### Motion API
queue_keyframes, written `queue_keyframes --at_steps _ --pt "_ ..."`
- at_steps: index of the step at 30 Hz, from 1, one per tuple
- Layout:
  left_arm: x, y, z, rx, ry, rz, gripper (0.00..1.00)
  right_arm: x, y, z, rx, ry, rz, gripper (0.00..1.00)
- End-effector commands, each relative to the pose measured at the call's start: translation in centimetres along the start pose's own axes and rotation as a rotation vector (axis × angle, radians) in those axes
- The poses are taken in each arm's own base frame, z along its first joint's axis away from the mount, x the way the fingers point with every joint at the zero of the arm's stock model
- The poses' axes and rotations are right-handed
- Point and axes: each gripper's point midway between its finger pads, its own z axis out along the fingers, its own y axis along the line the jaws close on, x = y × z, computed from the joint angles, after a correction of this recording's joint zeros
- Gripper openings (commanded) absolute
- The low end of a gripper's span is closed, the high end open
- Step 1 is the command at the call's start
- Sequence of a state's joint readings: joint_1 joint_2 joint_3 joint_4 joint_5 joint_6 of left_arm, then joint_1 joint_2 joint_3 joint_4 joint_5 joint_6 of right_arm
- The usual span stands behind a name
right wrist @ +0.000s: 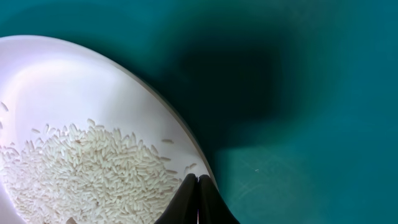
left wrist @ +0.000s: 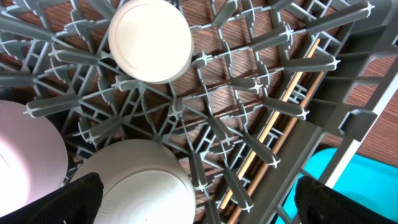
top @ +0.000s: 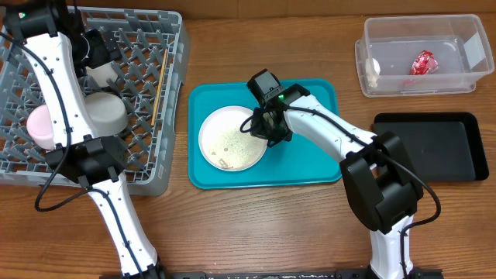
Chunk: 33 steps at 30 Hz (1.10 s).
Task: Sort waste into correct bins and load items into the dishwasher
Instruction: 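Reach the right gripper to the white rice plate on the tray, then grip the rim of the white plate with the right gripper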
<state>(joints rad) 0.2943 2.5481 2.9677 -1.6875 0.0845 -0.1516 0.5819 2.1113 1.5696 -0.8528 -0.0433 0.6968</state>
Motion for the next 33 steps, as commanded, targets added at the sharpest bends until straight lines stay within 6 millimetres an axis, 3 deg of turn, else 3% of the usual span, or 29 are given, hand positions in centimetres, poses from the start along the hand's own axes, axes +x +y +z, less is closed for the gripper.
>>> queue_keyframes --at_steps 1,7,18,24,28,30,33 --pt "-0.3 -0.4 -2.1 -0.001 -0.047 0.001 1.0 -0.4 0.0 -0.3 0.005 -0.022 0.004 0.04" --pt "-0.3 -0.4 -2.1 -0.001 -0.047 0.001 1.0 -0.6 -1.3 -0.4 0.078 -0.049 0.012 0.04" --pt "-0.3 -0.4 -2.1 -0.001 -0.047 0.001 1.0 -1.9 -8.2 -1.7 0.318 -0.073 0.07 0.04" --pt "-0.3 -0.4 -2.1 -0.001 -0.047 0.001 1.0 -3.9 -9.9 -5.1 0.337 -0.095 0.127 0.04" --pt "-0.3 -0.4 -2.1 -0.001 -0.047 0.001 1.0 -4.9 -8.9 -8.8 0.278 -0.131 0.13 0.04" --pt "-0.3 -0.4 -2.1 -0.001 -0.047 0.001 1.0 -4.5 -6.1 -10.1 0.144 -0.1 0.036 0.04" --pt "-0.3 -0.4 -2.1 -0.001 -0.047 0.001 1.0 -2.4 0.0 -11.5 -0.124 -0.029 -0.193 0.1"
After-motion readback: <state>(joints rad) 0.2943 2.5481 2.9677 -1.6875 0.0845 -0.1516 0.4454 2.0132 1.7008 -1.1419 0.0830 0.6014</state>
